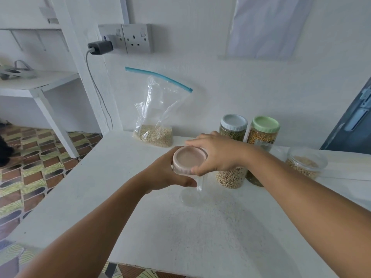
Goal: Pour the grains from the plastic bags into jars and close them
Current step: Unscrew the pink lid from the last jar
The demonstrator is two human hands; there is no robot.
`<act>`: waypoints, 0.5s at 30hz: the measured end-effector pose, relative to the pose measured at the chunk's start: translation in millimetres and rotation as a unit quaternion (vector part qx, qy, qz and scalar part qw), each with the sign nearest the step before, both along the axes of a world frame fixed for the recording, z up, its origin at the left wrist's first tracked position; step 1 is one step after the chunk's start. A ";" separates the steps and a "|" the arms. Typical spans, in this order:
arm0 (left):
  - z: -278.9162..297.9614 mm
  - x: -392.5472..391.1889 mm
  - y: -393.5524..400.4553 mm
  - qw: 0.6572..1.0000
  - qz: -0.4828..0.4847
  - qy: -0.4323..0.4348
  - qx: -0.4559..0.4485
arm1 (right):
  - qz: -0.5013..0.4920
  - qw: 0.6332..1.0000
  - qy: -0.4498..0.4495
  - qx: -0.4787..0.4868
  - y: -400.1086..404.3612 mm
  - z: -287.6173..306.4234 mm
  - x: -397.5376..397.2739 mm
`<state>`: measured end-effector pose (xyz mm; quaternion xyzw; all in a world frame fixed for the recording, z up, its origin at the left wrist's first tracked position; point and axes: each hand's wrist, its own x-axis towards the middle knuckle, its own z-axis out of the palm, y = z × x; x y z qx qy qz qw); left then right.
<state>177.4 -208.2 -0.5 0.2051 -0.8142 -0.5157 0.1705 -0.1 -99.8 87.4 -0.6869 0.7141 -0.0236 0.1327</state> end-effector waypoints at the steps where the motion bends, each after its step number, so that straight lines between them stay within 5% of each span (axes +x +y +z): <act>1: -1.3 0.1 -1.2 1.000 0.003 -0.002 0.000 | -0.007 1.000 -0.003 0.003 0.0 1.1 -0.4; 6: -4.1 -0.1 -4.4 1.000 0.004 -0.007 0.003 | -0.068 0.994 0.083 -0.030 -3.0 -10.8 13.9; 12: -2.3 -0.5 -2.0 1.000 -0.006 -0.005 -0.008 | -0.008 1.000 0.008 0.029 -3.0 2.1 10.7; 15: -5.0 -0.2 -2.9 1.000 0.003 -0.013 -0.002 | -0.051 0.997 0.056 0.011 -5.2 -4.8 15.0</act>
